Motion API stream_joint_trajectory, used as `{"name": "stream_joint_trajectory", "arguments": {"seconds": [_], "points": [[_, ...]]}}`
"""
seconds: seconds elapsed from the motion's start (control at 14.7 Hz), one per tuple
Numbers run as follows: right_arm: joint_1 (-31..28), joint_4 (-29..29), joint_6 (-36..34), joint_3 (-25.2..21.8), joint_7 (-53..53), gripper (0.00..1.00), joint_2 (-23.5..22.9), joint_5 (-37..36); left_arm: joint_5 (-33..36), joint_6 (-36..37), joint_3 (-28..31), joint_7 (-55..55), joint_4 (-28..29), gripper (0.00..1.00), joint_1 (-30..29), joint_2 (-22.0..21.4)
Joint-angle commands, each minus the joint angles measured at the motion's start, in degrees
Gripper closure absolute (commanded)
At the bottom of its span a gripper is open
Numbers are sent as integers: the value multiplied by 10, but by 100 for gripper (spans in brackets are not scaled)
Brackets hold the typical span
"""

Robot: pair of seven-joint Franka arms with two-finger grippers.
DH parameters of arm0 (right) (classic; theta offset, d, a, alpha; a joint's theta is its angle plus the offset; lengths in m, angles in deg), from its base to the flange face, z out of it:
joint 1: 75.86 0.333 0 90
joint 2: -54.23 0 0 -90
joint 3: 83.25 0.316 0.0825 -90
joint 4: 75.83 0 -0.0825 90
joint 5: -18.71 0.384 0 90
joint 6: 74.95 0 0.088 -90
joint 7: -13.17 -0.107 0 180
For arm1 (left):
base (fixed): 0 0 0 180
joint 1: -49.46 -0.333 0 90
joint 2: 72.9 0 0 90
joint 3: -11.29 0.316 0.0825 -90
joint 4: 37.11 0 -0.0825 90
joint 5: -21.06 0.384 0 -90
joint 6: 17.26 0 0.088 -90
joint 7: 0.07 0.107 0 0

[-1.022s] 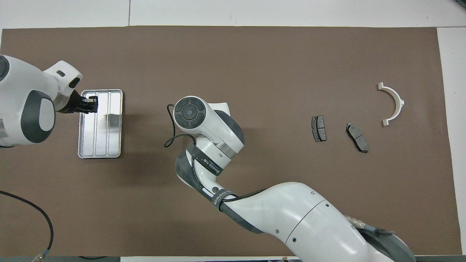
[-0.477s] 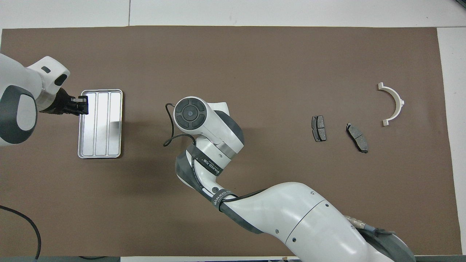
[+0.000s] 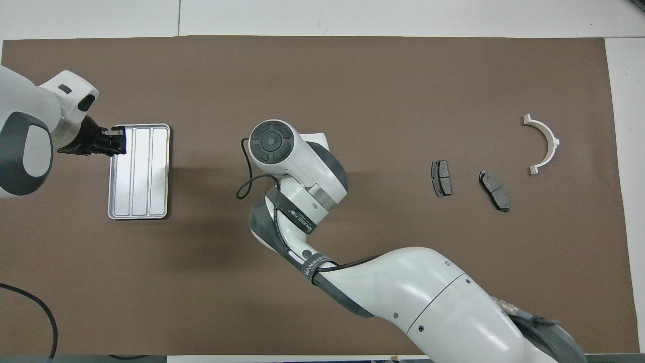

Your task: Place bearing gear from tray to pile

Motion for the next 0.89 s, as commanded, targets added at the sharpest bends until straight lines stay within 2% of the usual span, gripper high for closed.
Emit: {"name": "stream_joint_trajectory", "arguments": {"seconds": [0.0,0.14,0.34,0.48,0.61,0.68,0.82], "points": [[-19,-16,-84,6,54,100,52,34,-8,28,3,-58,-37,91,42,8],[-41,-17,-125,6,98,100,96,46,-10,27,4,-121,-50,90,91,14],[-96,-16,-197,5,219,100,164,76,-6,14,6,-228,-57,91,182,29],[-146,-16,-248,5,326,100,201,82,-3,-16,7,-312,-76,91,245,74],[-190,-15,-283,5,421,100,225,83,-3,-23,9,-360,-136,91,282,143],[-218,-14,-292,4,478,100,230,82,-4,-37,8,-371,-142,91,296,162],[-272,-7,-287,4,595,100,233,80,-6,-79,7,-379,-139,91,306,172]]}}
